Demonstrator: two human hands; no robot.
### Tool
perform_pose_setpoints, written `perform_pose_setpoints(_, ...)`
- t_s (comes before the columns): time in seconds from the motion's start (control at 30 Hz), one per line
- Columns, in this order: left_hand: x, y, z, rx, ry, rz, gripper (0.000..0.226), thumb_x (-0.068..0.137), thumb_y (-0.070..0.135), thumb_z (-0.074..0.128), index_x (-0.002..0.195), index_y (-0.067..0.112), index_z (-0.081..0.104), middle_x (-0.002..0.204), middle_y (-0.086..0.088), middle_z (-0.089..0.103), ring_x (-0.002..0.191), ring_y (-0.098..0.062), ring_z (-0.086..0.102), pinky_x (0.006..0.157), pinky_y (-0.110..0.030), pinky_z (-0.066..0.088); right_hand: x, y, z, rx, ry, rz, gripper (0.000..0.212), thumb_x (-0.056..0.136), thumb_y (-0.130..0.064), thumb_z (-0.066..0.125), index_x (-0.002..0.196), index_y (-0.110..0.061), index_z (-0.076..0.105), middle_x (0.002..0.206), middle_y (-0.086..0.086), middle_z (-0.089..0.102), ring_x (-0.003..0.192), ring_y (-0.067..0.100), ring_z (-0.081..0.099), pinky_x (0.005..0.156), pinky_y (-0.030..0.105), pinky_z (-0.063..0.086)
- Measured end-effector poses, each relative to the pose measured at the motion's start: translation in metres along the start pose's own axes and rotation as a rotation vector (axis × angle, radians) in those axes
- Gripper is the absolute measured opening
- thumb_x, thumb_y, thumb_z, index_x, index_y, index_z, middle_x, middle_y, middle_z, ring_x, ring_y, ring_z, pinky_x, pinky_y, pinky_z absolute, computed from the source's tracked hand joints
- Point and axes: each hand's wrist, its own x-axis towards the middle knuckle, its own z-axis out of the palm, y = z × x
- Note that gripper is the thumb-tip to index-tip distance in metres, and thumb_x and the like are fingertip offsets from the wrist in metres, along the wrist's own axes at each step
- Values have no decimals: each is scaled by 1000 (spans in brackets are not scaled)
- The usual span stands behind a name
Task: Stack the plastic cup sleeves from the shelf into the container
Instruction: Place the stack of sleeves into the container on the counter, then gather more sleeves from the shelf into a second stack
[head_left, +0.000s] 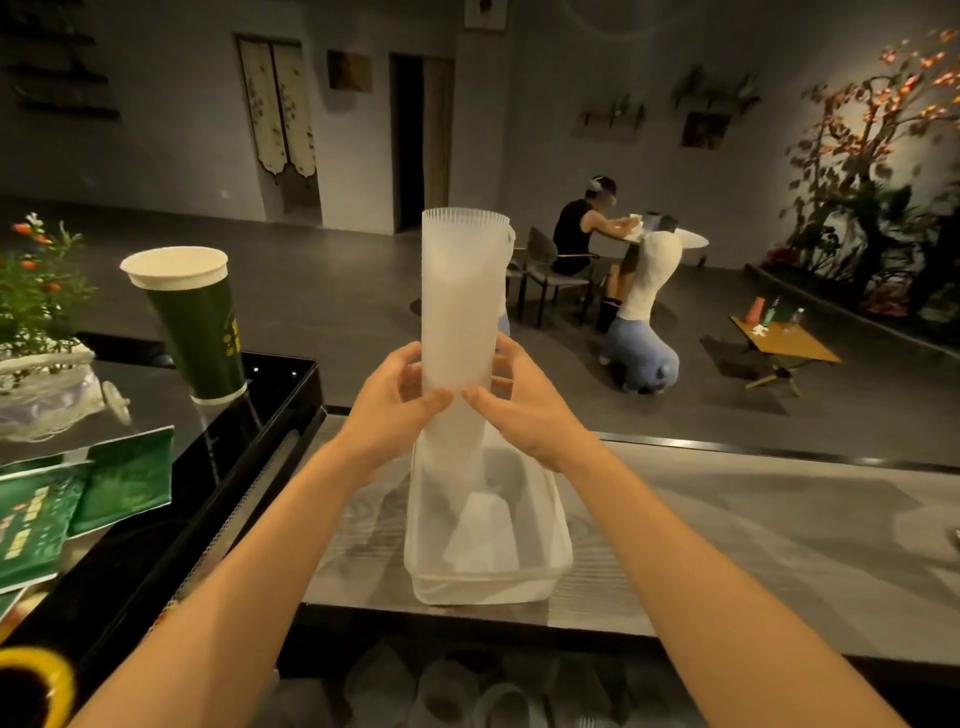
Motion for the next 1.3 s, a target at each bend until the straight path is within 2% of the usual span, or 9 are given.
perform_pose_setpoints(0.1,-9,4,3,58,15,-52,77,91,20,74,156,21,32,138,7,62,115,-3,65,78,-16,55,-9,2,3,-25,31,73,89,94,-32,71,162,-23,15,151,-4,50,134,18,53,110,40,48)
perform_pose_setpoints(0.23,-32,22,7,162,101,-144,83,91,24,73,158,17,25,158,-3,39,136,-20,48,92,-29,44,-38,-5,-7,-46,83,113,79,96,-29,68,160,-22,24,155,2,43,138,21,47,98,32,46)
perform_pose_setpoints(0.3,-49,35,11,199,124,-125,76,91,22,73,154,14,32,151,-2,44,122,-13,50,89,-30,43,-57,-12,-14,-30,95,109,73,96,-23,66,158,-20,28,154,4,43,137,22,48,96,30,45)
perform_pose_setpoints(0.43,-84,53,26,335,250,-57,44,87,20,72,125,13,51,108,5,54,94,-9,55,73,-24,42,-102,-20,-30,-21,126,88,64,97,-19,64,155,-18,36,146,2,49,130,19,53,95,30,48)
perform_pose_setpoints(0.5,-100,58,38,376,278,-57,36,86,24,71,117,17,53,110,2,55,90,-10,56,74,-26,43,-124,-20,-39,-24,143,78,58,96,-18,65,150,-18,43,138,-1,54,123,16,57,95,29,50)
perform_pose_setpoints(0.73,-158,72,108,384,-65,12,4,89,14,70,91,18,69,87,0,68,81,-14,65,66,-22,51,-202,0,-78,-63,199,106,11,97,-15,65,106,-19,69,101,-1,71,93,14,70,75,27,57)
perform_pose_setpoints(0.93,-206,45,178,367,-451,-84,5,90,15,70,94,13,71,83,-3,74,68,-11,70,69,-23,56,-286,50,-116,15,232,241,7,95,-7,66,93,-13,71,86,7,71,66,9,66,53,18,48)
perform_pose_setpoints(1.17,-265,-42,246,444,-628,-251,7,85,18,73,91,15,72,78,0,73,71,-15,69,68,-30,55,-381,151,-131,-57,210,533,6,94,-10,66,92,-11,72,84,17,74,66,10,67,53,16,47)
perform_pose_setpoints(1.3,-297,-87,266,548,-701,-343,17,82,22,71,84,5,69,74,-2,62,69,-14,58,74,-38,54,-426,211,-122,-161,197,658,13,91,-9,62,88,-16,73,78,8,75,77,21,72,76,38,61)
